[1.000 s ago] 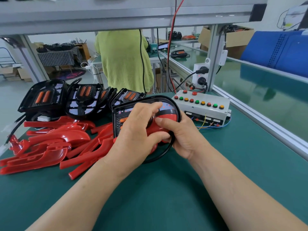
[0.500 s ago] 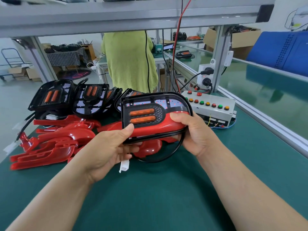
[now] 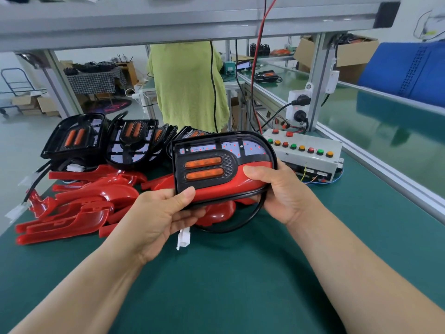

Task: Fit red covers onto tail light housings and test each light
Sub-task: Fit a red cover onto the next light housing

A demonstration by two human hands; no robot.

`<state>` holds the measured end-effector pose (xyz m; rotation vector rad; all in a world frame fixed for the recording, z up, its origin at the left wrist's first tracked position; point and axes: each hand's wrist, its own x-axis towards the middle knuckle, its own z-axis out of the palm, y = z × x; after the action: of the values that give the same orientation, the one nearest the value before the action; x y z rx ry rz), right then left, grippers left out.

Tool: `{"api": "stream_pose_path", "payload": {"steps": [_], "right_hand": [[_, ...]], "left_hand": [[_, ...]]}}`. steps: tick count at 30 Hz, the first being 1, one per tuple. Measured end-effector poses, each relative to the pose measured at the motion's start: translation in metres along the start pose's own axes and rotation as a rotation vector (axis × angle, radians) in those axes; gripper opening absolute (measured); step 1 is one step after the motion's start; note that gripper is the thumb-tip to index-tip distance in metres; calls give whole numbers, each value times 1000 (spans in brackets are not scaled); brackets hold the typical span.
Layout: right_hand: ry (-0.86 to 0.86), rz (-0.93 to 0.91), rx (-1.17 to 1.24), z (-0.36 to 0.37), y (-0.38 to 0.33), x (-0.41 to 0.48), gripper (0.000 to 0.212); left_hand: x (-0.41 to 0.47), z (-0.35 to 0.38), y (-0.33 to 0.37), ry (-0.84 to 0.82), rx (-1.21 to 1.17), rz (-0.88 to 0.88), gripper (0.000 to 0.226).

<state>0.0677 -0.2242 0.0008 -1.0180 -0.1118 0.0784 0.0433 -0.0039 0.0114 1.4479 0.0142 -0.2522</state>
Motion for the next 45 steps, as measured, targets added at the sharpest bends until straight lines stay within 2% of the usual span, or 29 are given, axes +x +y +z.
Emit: {"api": "stream_pose_path", "payload": {"steps": [8,11,13,16,18,20,21,23,25,28,33,36,38,42,45], "right_hand": [[8,78,10,-10,-9,-3,55],[49,104,14,-9,-9,-2,53],[74,113,21,-9,-9,-1,46],[108,126,46,-11,-8,1,40],[117,139,66,-13,-7,3,36],[112,148,72,-14,-6,4,21],[108,151,68,-15,-5,5,17],[98,154,57,-14,-4,6,18],[82,154,55,-13,-3,6,27],[47,153,41,-10,-2,5,39],[45,145,49,-10,0,5,43],[69,129,59,-11,0,7,33],[101,120,63,-12,1,9,29],[148,123,73,-14,2,12,43],[137,123,78,-13,3,12,42]], "left_hand": [[-3,1,0,-81,105,-14,51],[-5,0,2,-55,254,24,54],[-4,-7,6,17,406,100,52],[3,-33,16,238,629,250,55],[9,-59,26,381,835,314,39],[17,-89,39,494,1050,346,16],[22,-105,45,522,1183,321,11],[29,-134,54,520,1461,151,30],[32,-152,56,479,1589,-7,46],[38,-166,47,417,1515,-17,52],[46,-178,33,460,1307,146,37],[46,-182,27,461,1250,223,49],[45,-182,26,455,1237,299,52],[33,-166,36,517,1160,483,60],[20,-135,50,503,1066,635,52]]}}
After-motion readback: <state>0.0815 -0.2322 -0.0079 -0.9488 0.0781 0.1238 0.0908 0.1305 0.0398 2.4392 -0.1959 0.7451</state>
